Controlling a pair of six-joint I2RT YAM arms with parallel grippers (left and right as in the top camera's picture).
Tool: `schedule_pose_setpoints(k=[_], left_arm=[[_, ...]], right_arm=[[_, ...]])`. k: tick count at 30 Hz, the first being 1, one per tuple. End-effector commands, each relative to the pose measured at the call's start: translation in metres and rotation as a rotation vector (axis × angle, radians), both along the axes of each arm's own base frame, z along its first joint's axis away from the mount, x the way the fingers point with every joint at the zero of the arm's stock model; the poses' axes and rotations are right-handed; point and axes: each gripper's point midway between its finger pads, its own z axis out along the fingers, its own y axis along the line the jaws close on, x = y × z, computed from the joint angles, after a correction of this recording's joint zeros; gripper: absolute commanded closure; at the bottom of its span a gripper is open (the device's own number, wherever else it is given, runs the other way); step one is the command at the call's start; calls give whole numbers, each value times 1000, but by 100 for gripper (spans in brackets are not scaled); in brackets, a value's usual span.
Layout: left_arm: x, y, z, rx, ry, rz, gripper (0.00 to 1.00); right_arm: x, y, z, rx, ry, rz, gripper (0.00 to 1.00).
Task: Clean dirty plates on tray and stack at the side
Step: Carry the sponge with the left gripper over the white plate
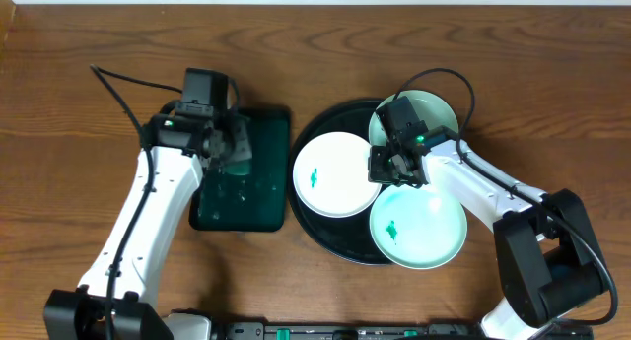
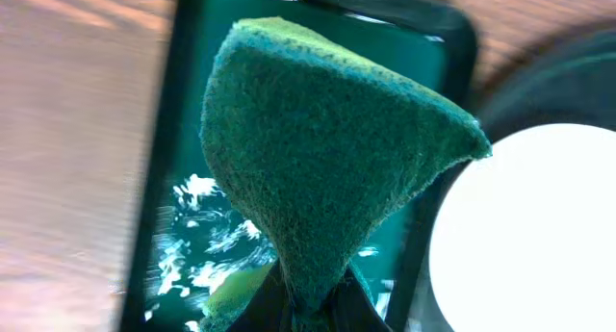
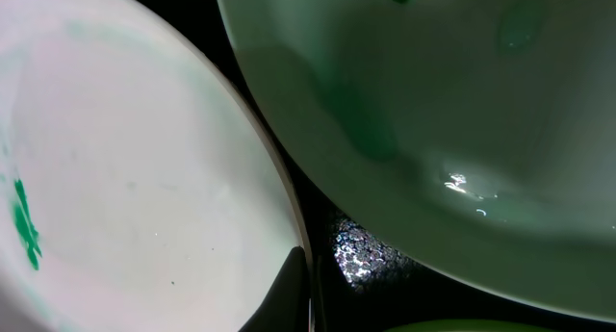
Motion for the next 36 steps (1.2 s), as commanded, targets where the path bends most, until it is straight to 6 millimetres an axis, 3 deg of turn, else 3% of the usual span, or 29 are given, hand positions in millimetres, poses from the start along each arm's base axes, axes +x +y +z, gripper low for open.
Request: schedule_pose_setpoints(k=[1, 8, 12, 14, 26, 31, 36], left_arm=[[6, -40, 15, -150, -33, -27, 93], [3, -98, 12, -204, -50, -100, 93], [0, -126, -3, -216, -19, -127, 93], [-1, -138, -19, -203, 12, -148, 93], [-9, -139, -71, -152, 158, -119, 93], [-14, -136, -84, -131, 203, -114, 93], [-16, -135, -91, -122, 223, -112, 93]], right_arm=[[-3, 6, 4, 4, -14, 5, 99], [-3, 7, 4, 3, -14, 7, 99], [-3, 7, 4, 2, -15, 7, 99], [-1, 4, 4, -19, -25, 3, 99], [-1, 2, 3, -29, -30, 1, 97], [0, 2, 1, -34, -28, 0, 82], [1, 2, -5, -40, -23, -1, 79]])
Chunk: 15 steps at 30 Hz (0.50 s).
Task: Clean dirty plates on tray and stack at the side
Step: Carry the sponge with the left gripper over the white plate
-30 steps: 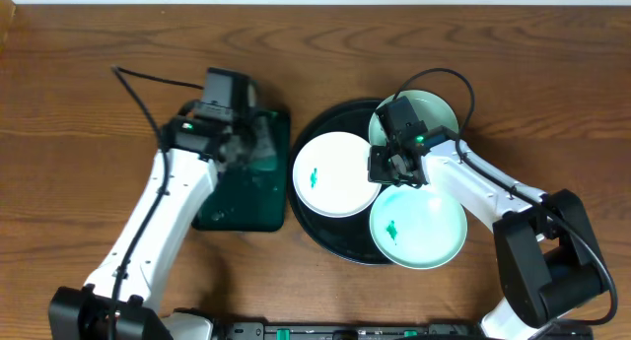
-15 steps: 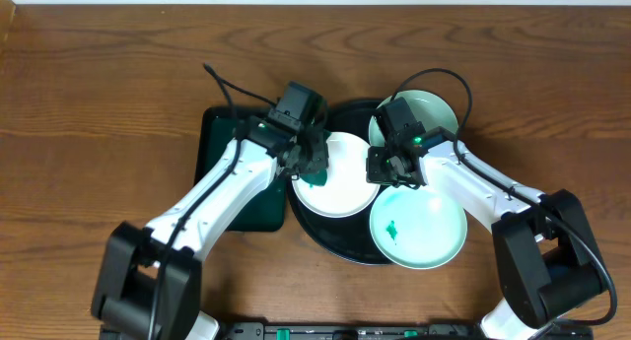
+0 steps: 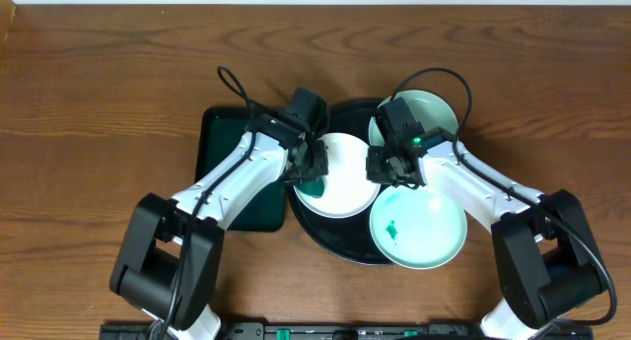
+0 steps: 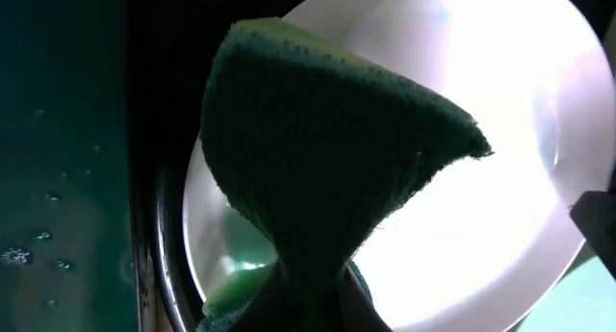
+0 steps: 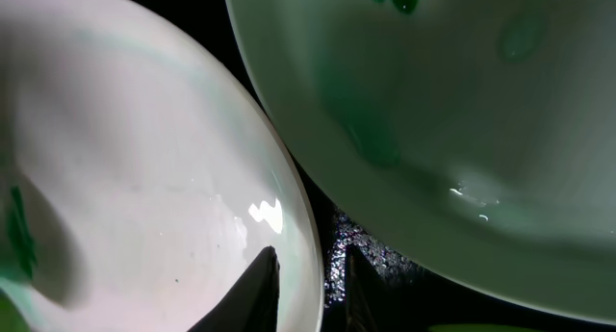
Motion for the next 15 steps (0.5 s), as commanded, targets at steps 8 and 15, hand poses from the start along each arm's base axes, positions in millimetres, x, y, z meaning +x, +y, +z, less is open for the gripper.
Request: schedule_pose_setpoints(k=[8, 15], left_arm=[[4, 3, -2, 22, -3, 15, 93], [2, 9, -4, 53, -1, 22, 93]], right_arm=[[-1, 1, -9, -21, 4, -2, 99], [0, 1, -9, -21, 1, 6, 99]])
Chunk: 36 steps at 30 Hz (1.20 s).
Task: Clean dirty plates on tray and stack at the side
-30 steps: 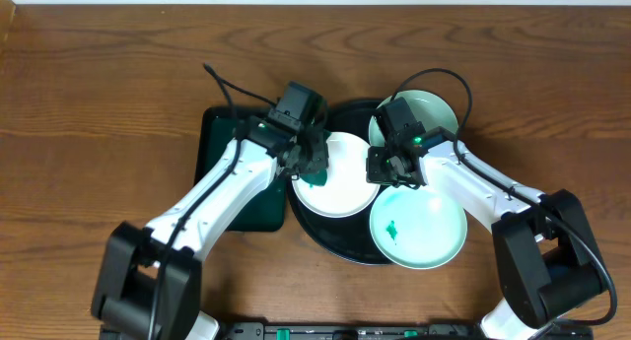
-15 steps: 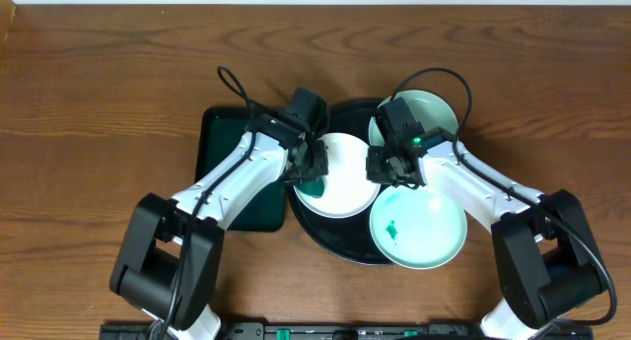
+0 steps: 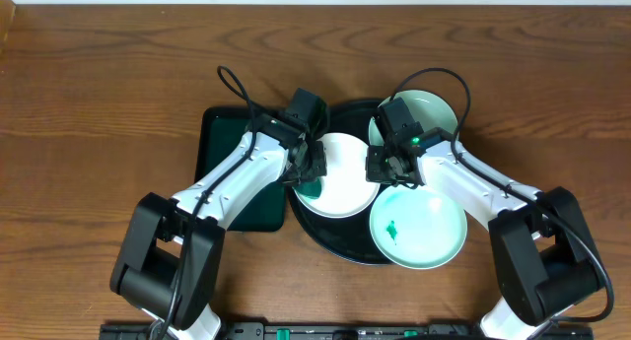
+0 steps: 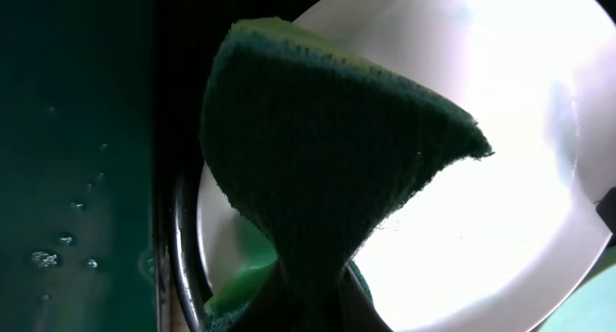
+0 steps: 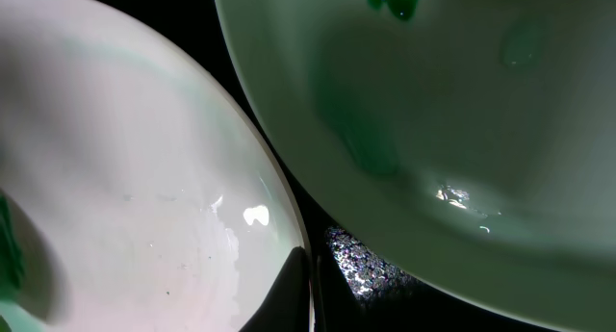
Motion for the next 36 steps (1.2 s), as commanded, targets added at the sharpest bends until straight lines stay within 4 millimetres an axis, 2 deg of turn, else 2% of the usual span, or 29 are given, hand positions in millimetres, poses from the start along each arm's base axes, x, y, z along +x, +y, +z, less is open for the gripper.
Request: schedule_pose_setpoints(k=[1, 26, 36], left_arm=[[3, 4, -2, 24, -3, 16, 93], [7, 2, -1, 16, -22, 17, 93], [11, 8, -1, 48, -39, 41, 93]], right_arm=[[-2, 1, -5, -16, 3, 11, 99], [-2, 1, -5, -16, 3, 11, 99], [-2, 1, -5, -16, 4, 11, 99]])
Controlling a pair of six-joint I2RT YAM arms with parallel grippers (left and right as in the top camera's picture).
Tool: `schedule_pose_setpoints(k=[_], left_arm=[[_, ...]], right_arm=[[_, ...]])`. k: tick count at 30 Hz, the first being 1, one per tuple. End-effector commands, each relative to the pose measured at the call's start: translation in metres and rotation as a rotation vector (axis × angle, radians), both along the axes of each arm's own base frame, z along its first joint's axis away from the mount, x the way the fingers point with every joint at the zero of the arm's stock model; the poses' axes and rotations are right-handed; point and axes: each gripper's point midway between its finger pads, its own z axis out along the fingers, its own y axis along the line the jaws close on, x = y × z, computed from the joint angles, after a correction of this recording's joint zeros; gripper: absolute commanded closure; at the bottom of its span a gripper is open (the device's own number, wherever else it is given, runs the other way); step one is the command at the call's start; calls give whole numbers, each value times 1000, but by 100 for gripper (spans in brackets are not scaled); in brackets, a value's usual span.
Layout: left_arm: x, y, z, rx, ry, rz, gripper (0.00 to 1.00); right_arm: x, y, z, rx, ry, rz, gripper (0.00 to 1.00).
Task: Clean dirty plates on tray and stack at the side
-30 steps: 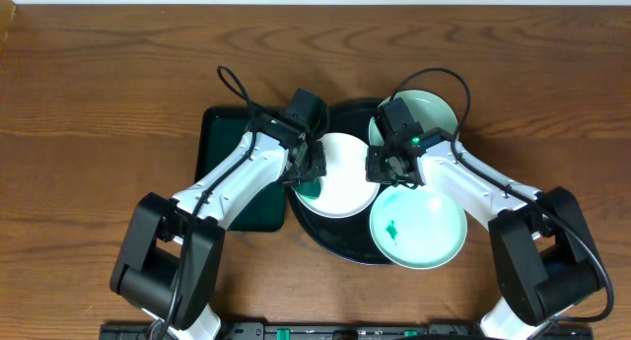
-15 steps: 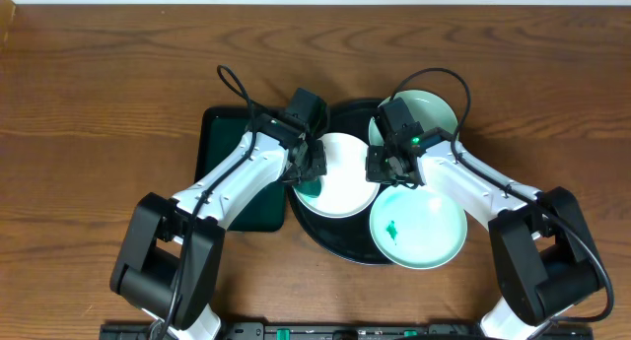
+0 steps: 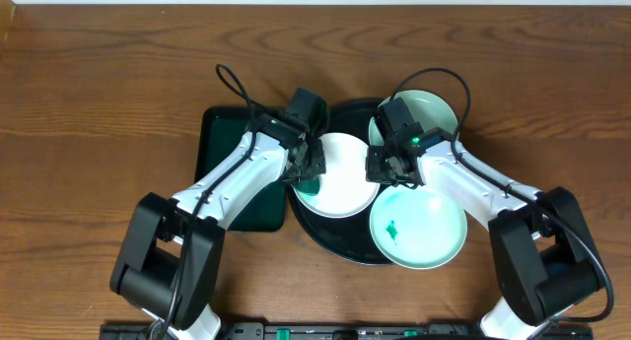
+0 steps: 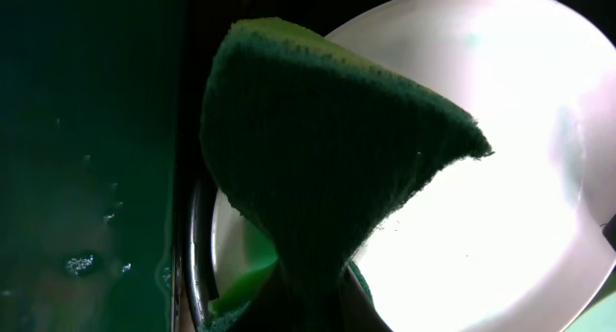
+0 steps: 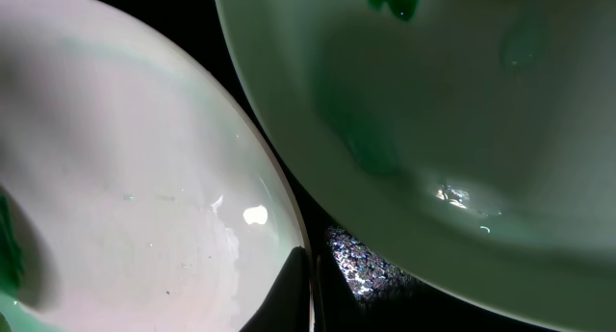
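Observation:
On the black round tray (image 3: 340, 243) lie three plates. The white plate (image 3: 343, 177) is at the left, a pale green plate (image 3: 426, 111) with a green stain at the back, and a mint plate (image 3: 419, 230) with a green mark in front. My left gripper (image 3: 308, 174) is shut on a green sponge (image 4: 327, 149), which rests on the white plate's (image 4: 481, 188) left part. My right gripper (image 5: 306, 295) is shut, pinching the white plate's (image 5: 125, 178) right rim beside the pale green plate (image 5: 462, 111).
A dark green tray of water (image 3: 232, 172) lies on the wooden table directly left of the black tray, its wet surface (image 4: 87, 178) showing beside the black rim (image 4: 197, 265). Both arms cross over the black tray.
My left gripper has shifted the sponge slightly toward the white plate's left edge. The right gripper still pinches the rim in the same place.
First my left gripper held the sponge over the water tray while the right was shut on the white plate's rim. Then the sponge was on the plate's stained left part, the right fingers slightly apart. They were shut again afterwards, and the sponge has stayed there.

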Motion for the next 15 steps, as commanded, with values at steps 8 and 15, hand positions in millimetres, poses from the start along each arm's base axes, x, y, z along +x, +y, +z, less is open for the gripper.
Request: schedule_pose_setpoints(k=[8, 15], left_arm=[[5, 3, -1, 21, -14, 17, 93], [4, 0, -1, 22, -14, 14, 93]], right_arm=[[-2, 1, -5, -16, 3, 11, 99], [-2, 1, -5, -16, 3, 11, 99]])
